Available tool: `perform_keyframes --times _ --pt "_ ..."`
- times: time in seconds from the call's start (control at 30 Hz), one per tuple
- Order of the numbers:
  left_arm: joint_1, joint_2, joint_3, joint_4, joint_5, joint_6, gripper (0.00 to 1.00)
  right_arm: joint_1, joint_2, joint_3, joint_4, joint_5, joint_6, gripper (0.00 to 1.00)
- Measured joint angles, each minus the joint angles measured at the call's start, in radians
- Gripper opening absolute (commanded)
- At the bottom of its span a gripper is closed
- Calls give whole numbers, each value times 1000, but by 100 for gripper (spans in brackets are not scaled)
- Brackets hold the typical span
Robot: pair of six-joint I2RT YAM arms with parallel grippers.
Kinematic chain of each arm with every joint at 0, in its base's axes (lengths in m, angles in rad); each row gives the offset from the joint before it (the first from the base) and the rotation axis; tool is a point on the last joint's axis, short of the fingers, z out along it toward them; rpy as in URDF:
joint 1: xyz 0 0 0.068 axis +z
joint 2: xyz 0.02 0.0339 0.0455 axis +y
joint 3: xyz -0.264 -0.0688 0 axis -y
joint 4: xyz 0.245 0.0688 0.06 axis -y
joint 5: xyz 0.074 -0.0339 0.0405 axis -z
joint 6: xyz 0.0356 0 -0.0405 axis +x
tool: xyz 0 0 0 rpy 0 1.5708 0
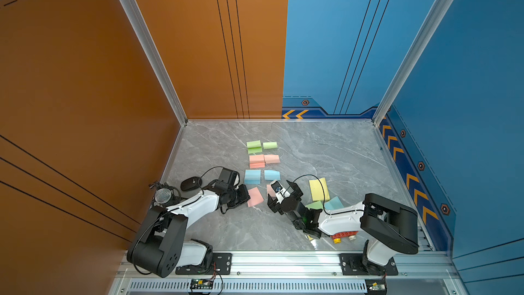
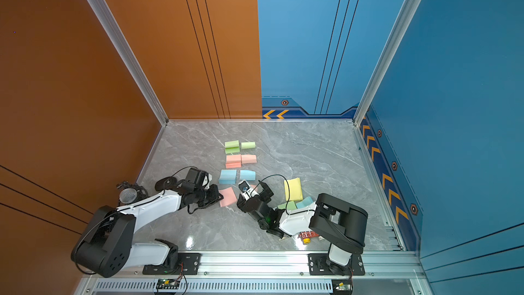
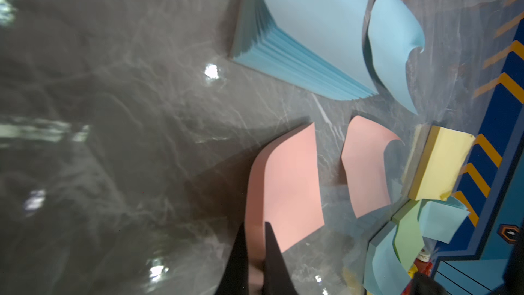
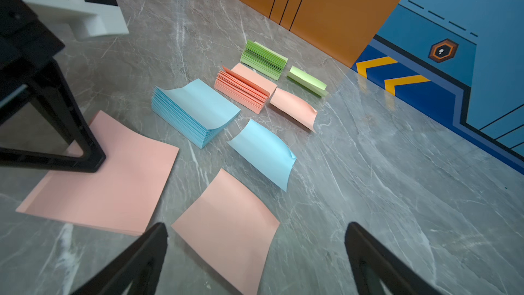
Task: Tear off pages from different memo pads
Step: Place the memo pad at the center of the board.
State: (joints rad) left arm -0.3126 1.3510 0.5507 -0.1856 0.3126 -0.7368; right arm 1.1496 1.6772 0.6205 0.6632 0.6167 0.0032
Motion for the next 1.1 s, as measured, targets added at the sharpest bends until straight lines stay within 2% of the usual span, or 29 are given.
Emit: perform_keyframes --times 0.23,0.43,0.5,0.63,0.7,0.77,0.9,1.1 --pt "-34 103 108 -102 -36 130 1 2 -90 0 -60 -14 1 100" --pt "-114 206 255 -282 -167 227 7 -22 -253 -1 -156 -50 24 100" --pt "-135 219 287 -321 -208 248 14 -36 -298 0 -200 -61 36 100" --pt "-154 224 303 -356 -273 286 43 -76 -364 6 -320 -80 90 100" --pt "-154 222 305 -365 -299 296 55 -110 -394 8 -386 -95 133 100" --pt "-159 214 303 -371 -318 299 60 -146 -420 11 -457 -108 179 100" --pt "-179 145 300 -415 -360 294 62 -197 -441 38 -616 -124 268 100" --pt "-207 -169 296 -435 -448 226 63 -215 -417 113 -851 -186 379 94"
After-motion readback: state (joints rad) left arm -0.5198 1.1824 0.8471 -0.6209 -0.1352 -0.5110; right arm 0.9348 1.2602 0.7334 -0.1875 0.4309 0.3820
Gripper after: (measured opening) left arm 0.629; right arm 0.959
